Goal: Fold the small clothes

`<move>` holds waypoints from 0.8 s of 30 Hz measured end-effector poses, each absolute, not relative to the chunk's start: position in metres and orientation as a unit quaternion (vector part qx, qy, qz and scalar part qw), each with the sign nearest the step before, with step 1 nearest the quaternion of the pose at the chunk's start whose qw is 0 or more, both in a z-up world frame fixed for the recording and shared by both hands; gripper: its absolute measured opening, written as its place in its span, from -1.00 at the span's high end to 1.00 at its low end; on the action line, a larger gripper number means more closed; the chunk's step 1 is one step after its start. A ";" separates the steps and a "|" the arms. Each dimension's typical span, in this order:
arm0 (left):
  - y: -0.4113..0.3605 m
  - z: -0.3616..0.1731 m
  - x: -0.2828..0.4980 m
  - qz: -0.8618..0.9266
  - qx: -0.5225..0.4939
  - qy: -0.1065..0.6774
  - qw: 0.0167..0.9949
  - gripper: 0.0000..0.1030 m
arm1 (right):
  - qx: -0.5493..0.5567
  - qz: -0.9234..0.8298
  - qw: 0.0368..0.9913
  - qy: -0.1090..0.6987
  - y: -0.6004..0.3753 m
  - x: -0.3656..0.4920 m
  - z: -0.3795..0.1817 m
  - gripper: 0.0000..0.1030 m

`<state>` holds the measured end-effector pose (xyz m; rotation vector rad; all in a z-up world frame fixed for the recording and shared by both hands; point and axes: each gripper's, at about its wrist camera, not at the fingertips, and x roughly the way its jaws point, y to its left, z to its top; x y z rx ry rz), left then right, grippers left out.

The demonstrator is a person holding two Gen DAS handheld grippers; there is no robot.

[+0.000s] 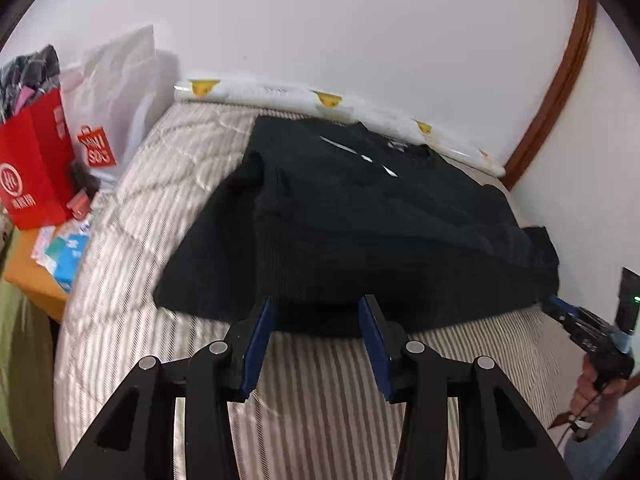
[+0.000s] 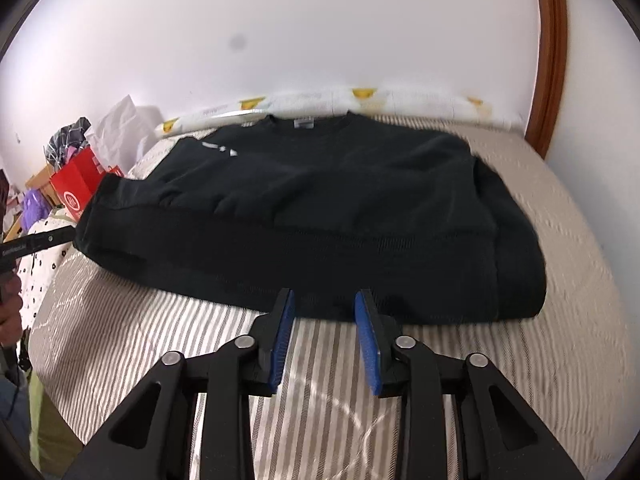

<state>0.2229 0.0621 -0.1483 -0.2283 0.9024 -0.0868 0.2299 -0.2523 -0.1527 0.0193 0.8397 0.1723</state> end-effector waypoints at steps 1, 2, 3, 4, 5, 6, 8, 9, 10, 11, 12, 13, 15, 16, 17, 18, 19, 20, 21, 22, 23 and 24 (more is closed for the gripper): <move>0.061 -0.151 0.221 -0.046 -0.110 0.436 0.892 0.19 | 0.009 0.083 0.907 0.413 -0.252 0.230 -0.158 0.49; 0.059 -0.154 0.220 -0.048 -0.109 0.438 0.891 0.19 | 0.009 0.080 0.905 0.419 -0.252 0.230 -0.162 0.50; 0.057 -0.158 0.220 -0.050 -0.109 0.441 0.889 0.19 | 0.011 0.074 0.903 0.424 -0.254 0.231 -0.166 0.51; 0.055 -0.163 0.222 -0.053 -0.109 0.446 0.887 0.19 | 0.013 0.069 0.901 0.428 -0.255 0.233 -0.170 0.53; 0.053 -0.166 0.224 -0.054 -0.110 0.449 0.885 0.19 | 0.018 0.064 0.900 0.431 -0.258 0.236 -0.173 0.54; 0.051 -0.170 0.228 -0.056 -0.111 0.453 0.883 0.19 | 0.023 0.060 0.899 0.432 -0.260 0.238 -0.175 0.56; 0.048 -0.175 0.234 -0.057 -0.110 0.459 0.880 0.19 | 0.032 0.051 0.899 0.433 -0.266 0.242 -0.177 0.58; 0.046 -0.177 0.237 -0.057 -0.107 0.462 0.879 0.19 | 0.035 0.049 0.899 0.433 -0.268 0.245 -0.177 0.60; 0.044 -0.179 0.242 -0.053 -0.101 0.465 0.878 0.19 | 0.037 0.046 0.899 0.433 -0.270 0.248 -0.176 0.62; 0.043 -0.181 0.246 -0.048 -0.094 0.467 0.878 0.19 | 0.037 0.044 0.900 0.433 -0.271 0.249 -0.175 0.63; 0.040 -0.182 0.249 -0.042 -0.082 0.467 0.879 0.19 | 0.033 0.043 0.901 0.431 -0.271 0.253 -0.174 0.65; 0.037 -0.182 0.253 -0.031 -0.062 0.465 0.883 0.19 | 0.028 0.042 0.902 0.429 -0.272 0.257 -0.173 0.66; 0.032 -0.183 0.261 -0.014 -0.026 0.464 0.885 0.19 | 0.014 0.034 0.905 0.423 -0.271 0.265 -0.170 0.72; 0.031 -0.181 0.265 -0.013 -0.022 0.461 0.887 0.19 | 0.009 0.029 0.906 0.423 -0.272 0.270 -0.168 0.74; 0.032 -0.179 0.267 -0.014 -0.022 0.458 0.889 0.19 | 0.009 0.029 0.908 0.417 -0.272 0.274 -0.164 0.76; 0.033 -0.175 0.270 -0.016 -0.025 0.451 0.892 0.19 | 0.010 0.033 0.911 0.410 -0.273 0.277 -0.160 0.76; 0.033 -0.173 0.274 -0.018 -0.027 0.446 0.894 0.19 | 0.010 0.035 0.913 0.407 -0.274 0.281 -0.157 0.76; 0.034 -0.170 0.278 -0.020 -0.031 0.442 0.896 0.19 | 0.011 0.037 0.914 0.404 -0.274 0.286 -0.155 0.76; 0.036 -0.168 0.283 -0.021 -0.034 0.438 0.898 0.19 | 0.012 0.039 0.915 0.402 -0.275 0.293 -0.154 0.76; 0.038 -0.167 0.288 -0.023 -0.039 0.436 0.899 0.19 | 0.014 0.039 0.915 0.402 -0.275 0.300 -0.154 0.78; 0.039 -0.166 0.293 -0.023 -0.043 0.435 0.899 0.19 | 0.016 0.039 0.915 0.401 -0.276 0.307 -0.154 0.81; 0.041 -0.166 0.298 -0.021 -0.046 0.433 0.900 0.19 | 0.018 0.040 0.916 0.398 -0.278 0.313 -0.153 0.83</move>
